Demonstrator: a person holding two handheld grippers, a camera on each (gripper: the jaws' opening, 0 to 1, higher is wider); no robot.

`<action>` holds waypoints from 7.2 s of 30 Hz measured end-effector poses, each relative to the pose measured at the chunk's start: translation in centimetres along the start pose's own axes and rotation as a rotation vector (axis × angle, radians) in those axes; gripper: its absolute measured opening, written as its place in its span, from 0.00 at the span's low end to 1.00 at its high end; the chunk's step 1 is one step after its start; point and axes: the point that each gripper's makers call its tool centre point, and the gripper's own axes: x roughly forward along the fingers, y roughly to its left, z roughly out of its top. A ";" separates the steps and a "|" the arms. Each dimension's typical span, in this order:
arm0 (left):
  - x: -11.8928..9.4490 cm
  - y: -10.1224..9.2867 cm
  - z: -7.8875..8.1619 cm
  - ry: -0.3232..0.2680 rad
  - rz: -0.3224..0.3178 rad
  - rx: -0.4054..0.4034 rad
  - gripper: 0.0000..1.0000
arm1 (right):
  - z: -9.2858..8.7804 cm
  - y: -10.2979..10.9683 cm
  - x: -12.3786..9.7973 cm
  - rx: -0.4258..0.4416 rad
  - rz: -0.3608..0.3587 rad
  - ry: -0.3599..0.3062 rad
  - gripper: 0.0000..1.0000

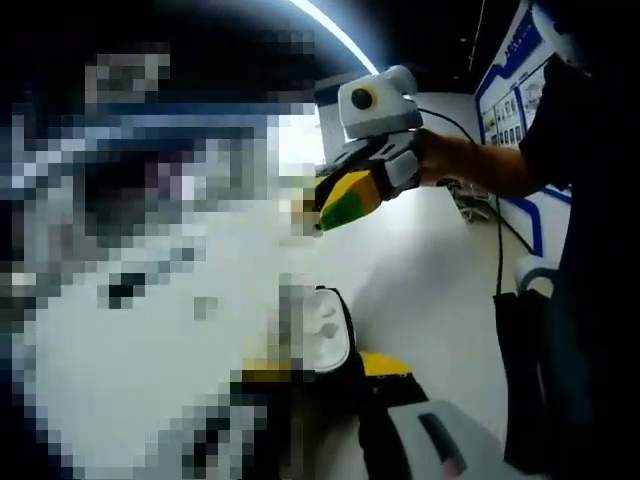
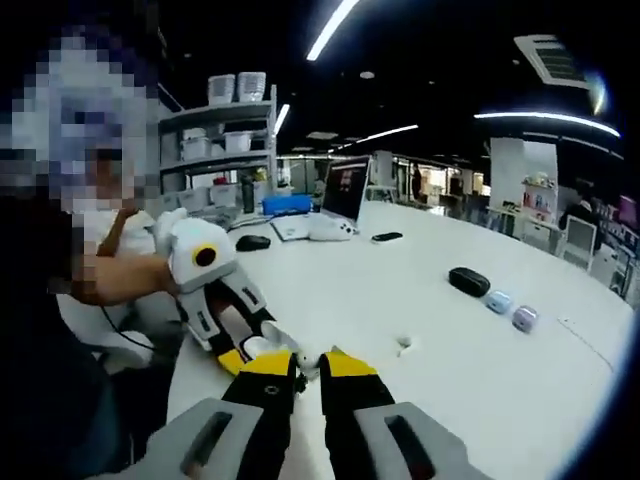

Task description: Pick up the earbuds from the table and place the earbuds into the earbud case

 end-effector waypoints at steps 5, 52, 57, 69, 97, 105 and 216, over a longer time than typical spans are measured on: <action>0.0 0.0 0.0 0.003 -0.002 0.005 0.24 | 0.1 2.3 0.9 0.065 0.094 -0.001 0.09; 0.4 -0.7 0.7 0.057 0.022 0.218 0.24 | -1.6 4.7 3.1 0.520 0.266 0.335 0.09; 0.4 -0.7 0.7 0.071 0.024 0.242 0.24 | -1.5 4.8 3.1 0.532 0.282 0.374 0.09; 0.3 -0.8 0.5 0.055 0.000 0.193 0.24 | -0.5 4.0 3.8 0.445 0.264 0.423 0.01; 0.4 -0.7 0.2 0.019 -0.004 0.093 0.24 | -1.6 5.0 3.7 -0.030 0.100 0.299 0.08; 0.4 -0.9 0.1 0.017 -0.002 0.088 0.24 | -1.2 3.8 2.8 0.019 0.067 0.253 0.08; 0.1 -0.8 0.0 -0.011 -0.003 -0.018 0.24 | -4.3 -6.7 8.9 0.116 0.003 0.282 0.21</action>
